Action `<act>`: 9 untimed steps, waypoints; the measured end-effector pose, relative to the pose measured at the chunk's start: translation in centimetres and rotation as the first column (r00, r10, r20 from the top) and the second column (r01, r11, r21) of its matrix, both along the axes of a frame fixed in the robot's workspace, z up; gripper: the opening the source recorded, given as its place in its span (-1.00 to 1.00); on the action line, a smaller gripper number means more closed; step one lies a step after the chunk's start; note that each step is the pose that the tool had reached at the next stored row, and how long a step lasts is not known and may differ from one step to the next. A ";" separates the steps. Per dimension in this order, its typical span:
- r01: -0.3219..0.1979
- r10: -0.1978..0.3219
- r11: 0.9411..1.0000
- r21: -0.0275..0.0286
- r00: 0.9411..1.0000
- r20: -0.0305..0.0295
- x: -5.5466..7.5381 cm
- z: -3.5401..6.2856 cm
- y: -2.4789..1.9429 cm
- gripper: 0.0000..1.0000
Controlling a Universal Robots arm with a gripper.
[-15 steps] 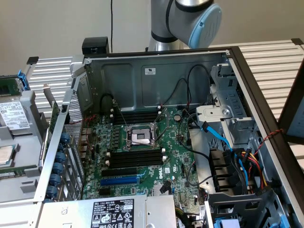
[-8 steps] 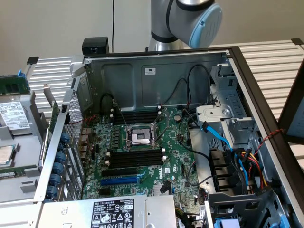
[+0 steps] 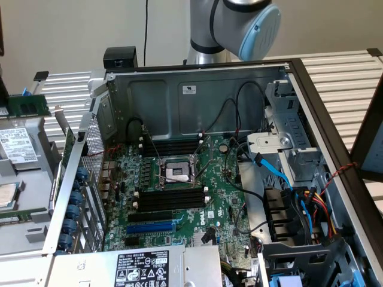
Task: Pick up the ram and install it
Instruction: 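Pick up the ram and move it above insertion slot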
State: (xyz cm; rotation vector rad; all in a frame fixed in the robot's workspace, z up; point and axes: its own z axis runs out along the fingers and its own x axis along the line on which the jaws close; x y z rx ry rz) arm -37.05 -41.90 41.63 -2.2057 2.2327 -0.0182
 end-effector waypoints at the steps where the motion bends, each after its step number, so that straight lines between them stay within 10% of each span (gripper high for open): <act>1: 0.000 0.000 1.000 0.000 1.000 0.001 0.2 0.00 0.06 -0.76; 9: 0.000 0.000 1.000 0.000 1.000 0.017 1.9 0.00 0.46 -0.76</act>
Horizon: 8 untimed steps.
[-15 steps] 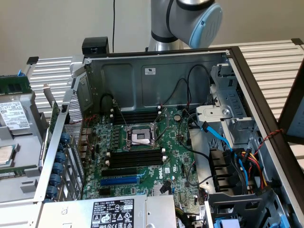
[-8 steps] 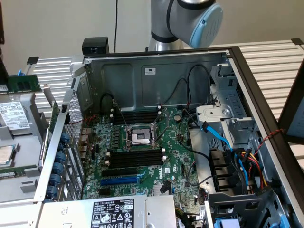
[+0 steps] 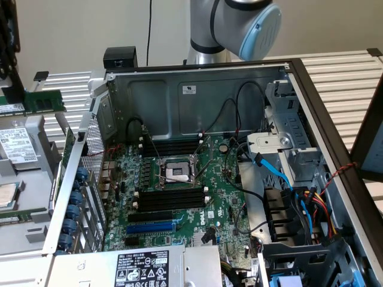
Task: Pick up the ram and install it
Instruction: 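Pick up the ram and move it above insertion slot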
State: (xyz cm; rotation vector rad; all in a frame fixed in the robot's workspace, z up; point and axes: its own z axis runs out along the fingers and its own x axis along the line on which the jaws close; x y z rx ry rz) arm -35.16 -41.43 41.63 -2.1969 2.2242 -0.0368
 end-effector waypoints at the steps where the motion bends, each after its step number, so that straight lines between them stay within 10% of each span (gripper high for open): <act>1: 0.000 0.000 1.000 0.000 1.000 0.003 0.2 0.00 0.03 -0.76; 8: 0.000 0.000 1.000 0.000 1.000 0.023 1.6 0.00 0.31 -0.76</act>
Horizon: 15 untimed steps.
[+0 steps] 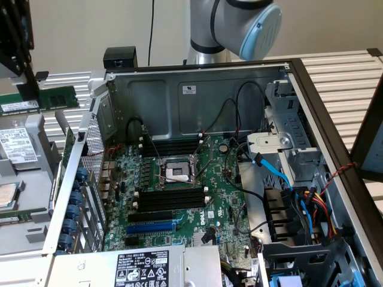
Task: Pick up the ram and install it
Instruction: 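Pick up the ram and move it above insertion slot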
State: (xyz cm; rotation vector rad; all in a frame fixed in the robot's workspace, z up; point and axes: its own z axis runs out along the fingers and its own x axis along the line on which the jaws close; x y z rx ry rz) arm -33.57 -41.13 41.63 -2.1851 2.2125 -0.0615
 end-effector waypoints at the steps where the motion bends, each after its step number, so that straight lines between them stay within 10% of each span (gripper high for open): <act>1: 0.000 0.000 1.000 0.000 1.000 0.000 0.3 0.00 0.02 -0.76; 15: 0.000 0.000 1.000 0.000 1.000 0.000 4.7 0.00 0.16 -0.76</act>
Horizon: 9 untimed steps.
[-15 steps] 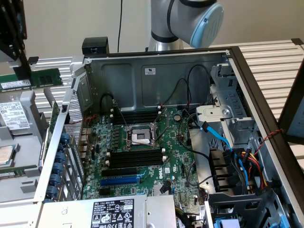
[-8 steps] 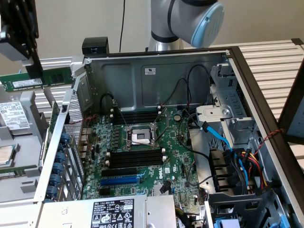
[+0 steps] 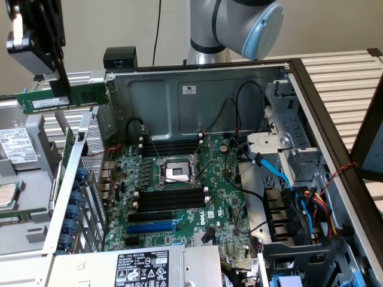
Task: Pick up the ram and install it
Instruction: 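Pick up the ram and move it above insertion slot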
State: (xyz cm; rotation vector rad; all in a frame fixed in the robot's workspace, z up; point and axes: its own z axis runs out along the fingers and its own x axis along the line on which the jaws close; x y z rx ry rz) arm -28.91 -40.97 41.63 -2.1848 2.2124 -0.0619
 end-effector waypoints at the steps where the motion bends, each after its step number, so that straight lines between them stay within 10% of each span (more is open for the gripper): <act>1: 0.000 0.000 1.000 0.000 1.000 0.000 0.3 0.00 0.03 -0.76; 9: 0.000 0.000 1.000 0.000 1.000 0.000 3.0 0.00 0.21 -0.76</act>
